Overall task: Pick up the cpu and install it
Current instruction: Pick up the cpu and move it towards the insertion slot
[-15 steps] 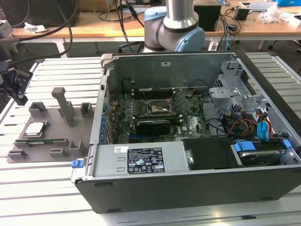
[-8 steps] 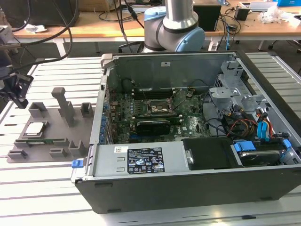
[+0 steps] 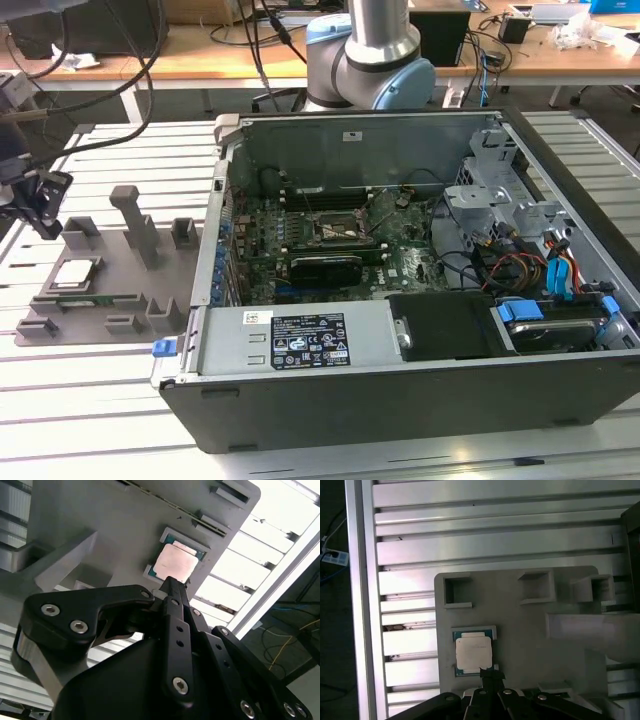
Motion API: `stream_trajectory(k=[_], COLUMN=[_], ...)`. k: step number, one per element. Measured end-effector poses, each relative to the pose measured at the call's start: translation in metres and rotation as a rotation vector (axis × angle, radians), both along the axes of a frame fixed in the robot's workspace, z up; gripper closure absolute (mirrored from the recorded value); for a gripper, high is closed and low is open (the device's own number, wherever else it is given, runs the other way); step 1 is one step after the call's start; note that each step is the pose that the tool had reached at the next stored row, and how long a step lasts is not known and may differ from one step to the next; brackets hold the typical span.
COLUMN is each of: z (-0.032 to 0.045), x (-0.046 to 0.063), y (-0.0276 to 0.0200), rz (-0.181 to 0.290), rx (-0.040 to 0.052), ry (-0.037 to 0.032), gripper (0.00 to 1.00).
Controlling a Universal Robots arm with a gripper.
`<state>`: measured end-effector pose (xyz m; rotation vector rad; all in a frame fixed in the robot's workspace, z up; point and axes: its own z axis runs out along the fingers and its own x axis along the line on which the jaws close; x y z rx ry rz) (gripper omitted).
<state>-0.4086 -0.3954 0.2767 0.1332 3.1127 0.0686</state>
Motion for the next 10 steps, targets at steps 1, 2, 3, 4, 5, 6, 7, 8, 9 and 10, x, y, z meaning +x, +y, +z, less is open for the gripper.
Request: stream_trajectory(k=[1, 2, 3, 4, 5, 6, 7, 8, 9, 10], z=[-0.0021, -0.0038, -0.0056, -0.0074, -0.0096, -0.0114, -0.014, -0.0173, -0.0192, -0.0207], x=[-0.001, -0.003, -0.003, -0.004, -0.005, -0.006, -0.006, -0.007, -0.008, -0.008], y=[0.0001, 0.0001, 0.0001, 0.0001, 0.0, 0.0, 0.0, 0.0, 0.0001, 0.0001], rz=[0.0, 0.0, 0.0, 0.0, 0.0, 0.0, 0.0, 0.0, 0.0, 0.0], rx=[0.0001, 0.0001, 0.0001, 0.0001, 0.0001, 0.0002, 0.0001, 0.0002, 0.0002, 0.0002], ry=[-0.0001, -0.0001, -0.0002, -0.0001, -0.0001, -0.0002, -0.0002, -0.0002, -0.0001, -0.0002], gripper=[0.89, 0.89, 0.89, 0.89, 0.89, 0.89, 0.89, 0.89, 0.89, 0.89])
